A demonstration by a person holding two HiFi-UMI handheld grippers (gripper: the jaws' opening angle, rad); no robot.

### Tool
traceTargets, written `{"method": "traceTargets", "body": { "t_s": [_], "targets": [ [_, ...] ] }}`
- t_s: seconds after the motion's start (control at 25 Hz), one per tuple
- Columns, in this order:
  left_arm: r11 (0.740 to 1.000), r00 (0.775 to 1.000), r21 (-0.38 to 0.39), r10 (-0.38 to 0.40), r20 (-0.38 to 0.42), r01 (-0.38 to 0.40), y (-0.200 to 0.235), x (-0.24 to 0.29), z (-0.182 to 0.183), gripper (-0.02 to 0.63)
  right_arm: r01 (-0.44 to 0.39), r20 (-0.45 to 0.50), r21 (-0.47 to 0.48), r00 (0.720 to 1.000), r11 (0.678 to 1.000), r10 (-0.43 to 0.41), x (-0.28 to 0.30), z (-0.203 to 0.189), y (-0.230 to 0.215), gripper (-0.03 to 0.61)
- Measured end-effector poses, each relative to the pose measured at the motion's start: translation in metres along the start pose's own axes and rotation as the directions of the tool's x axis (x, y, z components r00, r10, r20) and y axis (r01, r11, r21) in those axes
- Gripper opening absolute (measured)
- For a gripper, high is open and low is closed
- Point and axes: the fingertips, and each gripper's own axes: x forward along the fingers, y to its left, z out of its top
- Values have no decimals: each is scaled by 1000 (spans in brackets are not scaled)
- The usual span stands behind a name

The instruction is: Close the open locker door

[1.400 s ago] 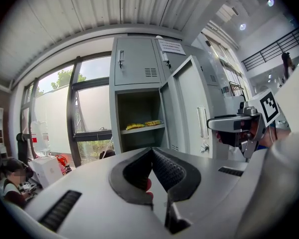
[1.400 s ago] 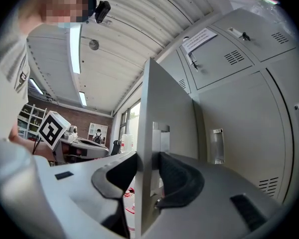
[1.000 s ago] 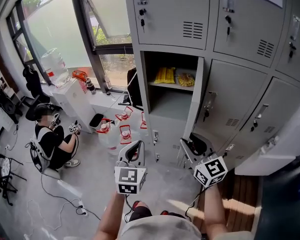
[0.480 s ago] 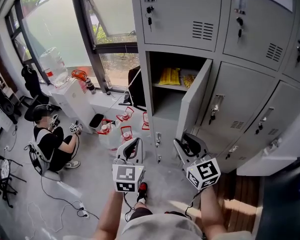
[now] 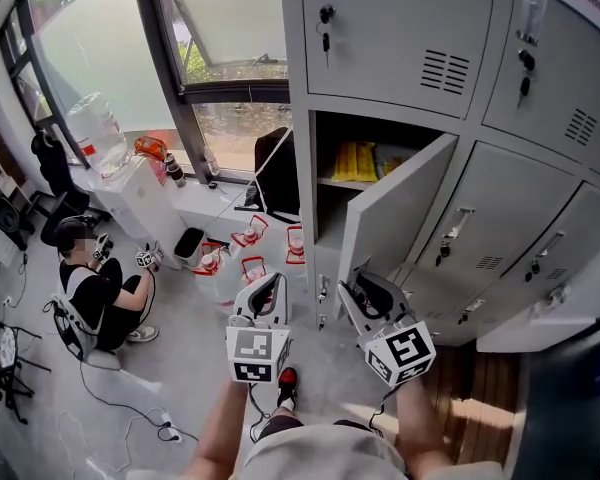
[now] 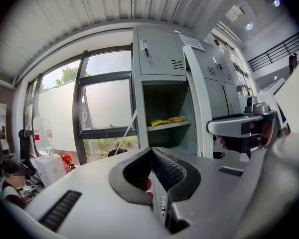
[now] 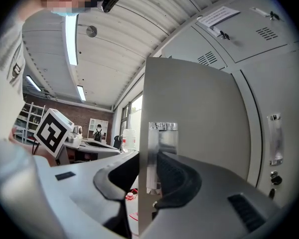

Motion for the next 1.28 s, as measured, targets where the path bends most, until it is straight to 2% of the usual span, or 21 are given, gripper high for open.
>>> {"method": "traceTargets", "body": {
  "t_s": [0.6, 1.28],
  "targets": [
    [997, 997, -32, -71, -22, 70, 78, 62, -5, 21, 148, -51, 12, 988, 989, -147, 100, -3, -22, 101],
    [974, 974, 7, -227, -6, 227, 108, 132, 2, 21, 322, -64, -3, 945, 947, -321, 158, -5, -62, 95]
  ]
}}
